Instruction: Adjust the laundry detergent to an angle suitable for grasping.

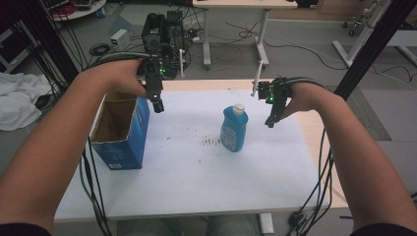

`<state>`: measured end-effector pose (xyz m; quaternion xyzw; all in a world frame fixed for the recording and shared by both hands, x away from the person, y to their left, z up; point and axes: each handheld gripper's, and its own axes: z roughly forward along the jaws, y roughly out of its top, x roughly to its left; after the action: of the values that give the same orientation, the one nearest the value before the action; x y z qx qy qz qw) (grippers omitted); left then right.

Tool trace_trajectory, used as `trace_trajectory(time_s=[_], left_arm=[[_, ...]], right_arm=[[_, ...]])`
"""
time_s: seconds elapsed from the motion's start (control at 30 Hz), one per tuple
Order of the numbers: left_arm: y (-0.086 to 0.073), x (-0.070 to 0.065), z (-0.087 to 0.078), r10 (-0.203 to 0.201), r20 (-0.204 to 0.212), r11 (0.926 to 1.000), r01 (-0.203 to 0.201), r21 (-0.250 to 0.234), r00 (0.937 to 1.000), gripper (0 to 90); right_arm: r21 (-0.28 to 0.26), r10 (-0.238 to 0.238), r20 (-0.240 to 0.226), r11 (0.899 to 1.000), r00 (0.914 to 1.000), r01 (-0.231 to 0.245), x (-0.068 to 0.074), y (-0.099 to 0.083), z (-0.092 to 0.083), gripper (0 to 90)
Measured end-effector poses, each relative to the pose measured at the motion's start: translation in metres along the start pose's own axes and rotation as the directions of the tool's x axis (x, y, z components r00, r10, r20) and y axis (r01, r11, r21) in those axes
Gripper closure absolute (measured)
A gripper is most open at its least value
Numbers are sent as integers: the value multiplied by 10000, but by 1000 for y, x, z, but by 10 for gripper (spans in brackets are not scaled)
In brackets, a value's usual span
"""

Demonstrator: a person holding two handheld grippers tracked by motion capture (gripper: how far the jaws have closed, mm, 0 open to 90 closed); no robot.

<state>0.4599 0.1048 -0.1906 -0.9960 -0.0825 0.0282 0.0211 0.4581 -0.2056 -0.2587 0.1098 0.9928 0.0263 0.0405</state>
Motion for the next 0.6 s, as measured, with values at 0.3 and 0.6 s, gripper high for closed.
trace_trajectory(time_s=[0.3,0.6], left_arm=[[2,-2,-1,105,111,9999,-103,-107,9999,69],[2,4,0,68,175,10000,-67,-69,9998,70]], right_arm=[[44,64,6,10000,10000,-64,0,-1,0,122],[84,-108,129,9999,9999,107,-3,-3,0,122]])
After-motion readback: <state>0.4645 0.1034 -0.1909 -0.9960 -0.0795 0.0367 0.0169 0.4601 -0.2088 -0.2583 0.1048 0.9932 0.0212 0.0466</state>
